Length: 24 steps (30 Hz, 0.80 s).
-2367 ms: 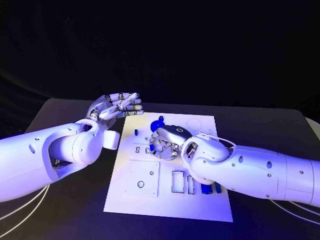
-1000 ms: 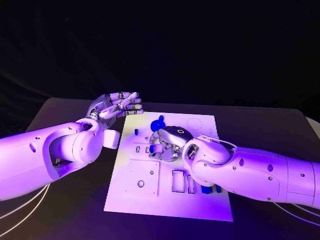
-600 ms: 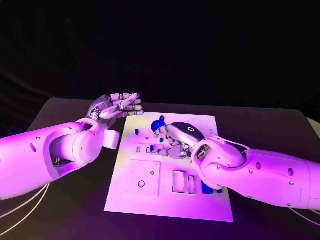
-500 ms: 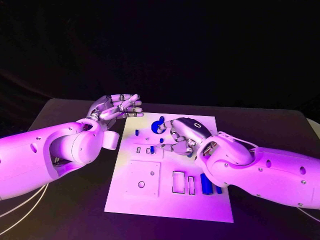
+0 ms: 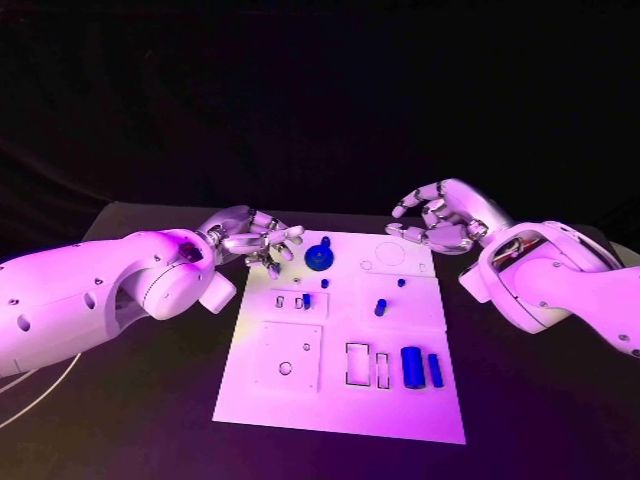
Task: Assemble the parts on the task board
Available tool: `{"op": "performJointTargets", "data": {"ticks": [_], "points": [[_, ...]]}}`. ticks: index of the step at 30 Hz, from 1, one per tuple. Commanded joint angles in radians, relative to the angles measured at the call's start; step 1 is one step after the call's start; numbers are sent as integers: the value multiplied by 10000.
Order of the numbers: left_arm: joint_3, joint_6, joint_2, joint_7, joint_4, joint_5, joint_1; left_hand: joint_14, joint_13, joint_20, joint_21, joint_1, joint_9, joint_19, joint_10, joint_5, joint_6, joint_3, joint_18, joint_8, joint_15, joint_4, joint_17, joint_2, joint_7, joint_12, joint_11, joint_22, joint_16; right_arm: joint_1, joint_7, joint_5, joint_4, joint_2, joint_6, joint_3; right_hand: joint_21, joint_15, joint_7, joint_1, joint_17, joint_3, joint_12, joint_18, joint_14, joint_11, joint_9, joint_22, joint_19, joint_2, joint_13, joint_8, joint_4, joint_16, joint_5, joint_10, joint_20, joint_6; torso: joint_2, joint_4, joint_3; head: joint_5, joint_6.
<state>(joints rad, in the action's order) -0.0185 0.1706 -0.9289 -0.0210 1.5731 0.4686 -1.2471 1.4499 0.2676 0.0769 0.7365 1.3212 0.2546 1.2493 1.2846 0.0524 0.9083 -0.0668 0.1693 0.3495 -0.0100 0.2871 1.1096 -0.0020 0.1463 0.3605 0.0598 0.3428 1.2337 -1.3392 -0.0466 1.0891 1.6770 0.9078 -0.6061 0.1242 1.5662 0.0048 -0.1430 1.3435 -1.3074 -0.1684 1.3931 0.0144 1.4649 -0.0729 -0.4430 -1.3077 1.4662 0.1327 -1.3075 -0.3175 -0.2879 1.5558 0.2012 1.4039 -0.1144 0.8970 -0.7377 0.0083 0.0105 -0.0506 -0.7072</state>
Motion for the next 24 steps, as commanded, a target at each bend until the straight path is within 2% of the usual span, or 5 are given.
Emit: {"op": "performJointTargets", "data": {"ticks": [1,4,10,12,24], "points": [[10,-1643,181,2453,-160,2545,-198,455,895,-50,2007,-256,285,452,-418,-50,-142,-268,-198,341,-29,69,1851,148,-44,1049,-41,2396,1459,-35,347,-1191,-67,162,451,3,-35,-91,18,-139,-2029,68,46,-117,915,103,-91,-2565,981,-54,-753,-125,-27,-43,63,14,80,107,163,-19,-57,-63,-87],[6,-2148,371,3204,-310,3421,-363,803,2136,-157,3606,-498,738,849,-676,-20,-37,-674,-410,970,-142,88,3111,323,-203,2618,-253,4324,2397,-57,298,-1272,-144,286,536,3,-54,-102,31,-139,-2003,75,29,-111,908,113,-121,-2549,967,-51,-736,-160,-18,-52,62,1,91,103,212,-8,-76,-90,-100],[-28,-2737,850,4355,-604,4600,-572,913,4433,-229,4507,-538,1349,760,-706,-31,-46,-1222,-501,1709,-269,47,3597,599,-430,5076,-324,5357,2733,-75,210,-1333,-321,376,712,3,-76,-131,48,-20,-1977,65,15,-105,902,136,-213,-2532,950,-10,-724,-247,18,-63,168,-3,126,14,283,-22,-109,-90,-230],[-51,-2786,999,4636,-675,4831,-619,999,6122,-259,5058,-560,1643,930,-175,-26,60,-1457,-617,2098,-344,45,3876,729,-535,6650,-403,6148,2920,-77,184,-1329,-348,386,767,4,-87,-144,47,49,-1957,46,6,-102,898,139,-274,-2525,943,23,-718,-295,13,-72,491,-6,145,-66,291,-23,-118,-92,-255],[-178,-3438,1735,5841,-1078,5474,-760,1105,8070,-391,6397,-868,3087,1277,61,-27,-384,-2745,-882,3411,-496,67,4251,1419,-735,8454,-586,8089,3167,-81,-20,-1252,-397,430,837,5,-142,-152,44,81,-1878,-14,-9,-85,880,146,-427,-2483,903,89,-708,-432,-15,-105,1117,-5,162,-201,277,-20,-127,-175,-329]]}}
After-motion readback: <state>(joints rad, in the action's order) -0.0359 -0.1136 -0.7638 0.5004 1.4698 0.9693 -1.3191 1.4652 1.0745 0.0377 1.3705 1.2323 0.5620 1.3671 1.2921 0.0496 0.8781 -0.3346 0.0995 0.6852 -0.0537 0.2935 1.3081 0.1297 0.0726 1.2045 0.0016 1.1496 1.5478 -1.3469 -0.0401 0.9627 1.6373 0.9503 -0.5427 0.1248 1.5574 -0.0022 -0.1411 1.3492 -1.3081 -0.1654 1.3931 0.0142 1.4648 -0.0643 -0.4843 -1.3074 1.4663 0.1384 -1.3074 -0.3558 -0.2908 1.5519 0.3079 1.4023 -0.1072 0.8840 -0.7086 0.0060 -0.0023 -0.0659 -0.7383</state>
